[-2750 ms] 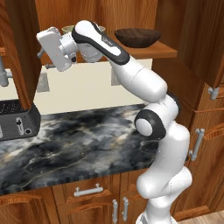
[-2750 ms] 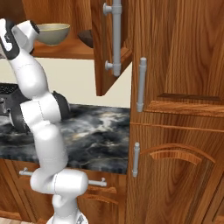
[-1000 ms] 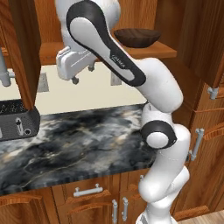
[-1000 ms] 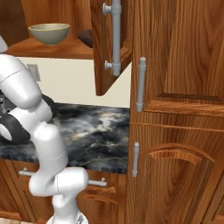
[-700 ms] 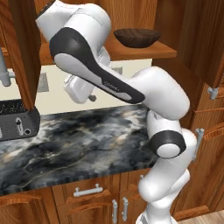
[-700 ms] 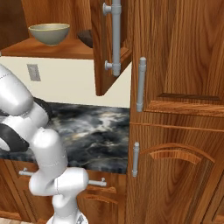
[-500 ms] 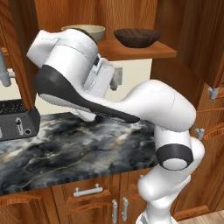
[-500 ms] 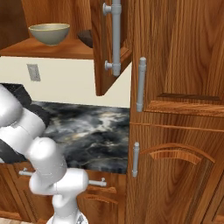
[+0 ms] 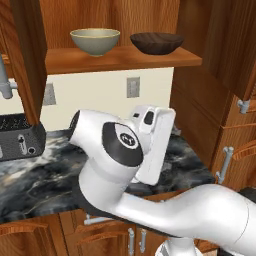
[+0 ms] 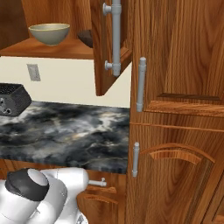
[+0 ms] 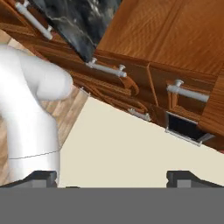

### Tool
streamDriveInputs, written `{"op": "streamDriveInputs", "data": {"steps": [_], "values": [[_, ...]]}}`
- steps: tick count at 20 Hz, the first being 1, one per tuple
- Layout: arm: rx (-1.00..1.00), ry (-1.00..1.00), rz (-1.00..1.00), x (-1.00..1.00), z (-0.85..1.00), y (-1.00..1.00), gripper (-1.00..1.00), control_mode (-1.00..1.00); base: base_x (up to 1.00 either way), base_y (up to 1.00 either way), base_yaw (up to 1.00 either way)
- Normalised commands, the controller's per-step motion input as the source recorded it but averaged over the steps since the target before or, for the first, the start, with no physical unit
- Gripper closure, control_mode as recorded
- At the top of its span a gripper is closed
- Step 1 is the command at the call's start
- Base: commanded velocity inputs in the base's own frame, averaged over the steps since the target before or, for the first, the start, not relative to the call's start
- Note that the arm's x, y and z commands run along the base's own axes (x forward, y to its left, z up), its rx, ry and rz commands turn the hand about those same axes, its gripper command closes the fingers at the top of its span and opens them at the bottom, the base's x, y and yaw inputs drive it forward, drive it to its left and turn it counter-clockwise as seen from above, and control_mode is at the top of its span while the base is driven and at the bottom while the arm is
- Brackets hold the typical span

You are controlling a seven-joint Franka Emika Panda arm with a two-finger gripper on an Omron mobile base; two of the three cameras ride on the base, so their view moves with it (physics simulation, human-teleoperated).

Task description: Move the bowls from the cabinet to the plates on the dining table.

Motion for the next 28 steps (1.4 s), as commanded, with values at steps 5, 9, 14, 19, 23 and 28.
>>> {"op": "streamDriveInputs", "data": {"steps": [5, 9, 14, 19, 23, 28], "values": [[-0.08, -0.22, 0.01, -0.17, 0.08, -0.46, -1.00, -1.00, 0.00, 0.00, 0.00], [-0.04, -0.15, 0.03, 0.10, 0.37, -0.15, -1.00, -1.00, 0.00, 0.00, 0.00], [-0.04, -0.12, 0.04, 0.23, 0.45, -0.04, -1.00, -1.00, 0.00, 0.00, 0.00], [0.05, -0.12, 0.09, 0.20, 0.44, -0.06, -1.00, -1.00, 0.00, 0.00, 0.00], [0.24, -0.12, 0.13, 0.20, 0.56, -0.12, -1.00, -1.00, 0.00, 0.00, 0.00], [0.31, -0.08, 0.19, 0.32, 0.59, -0.02, -1.00, -1.00, 0.00, 0.00, 0.00]]}}
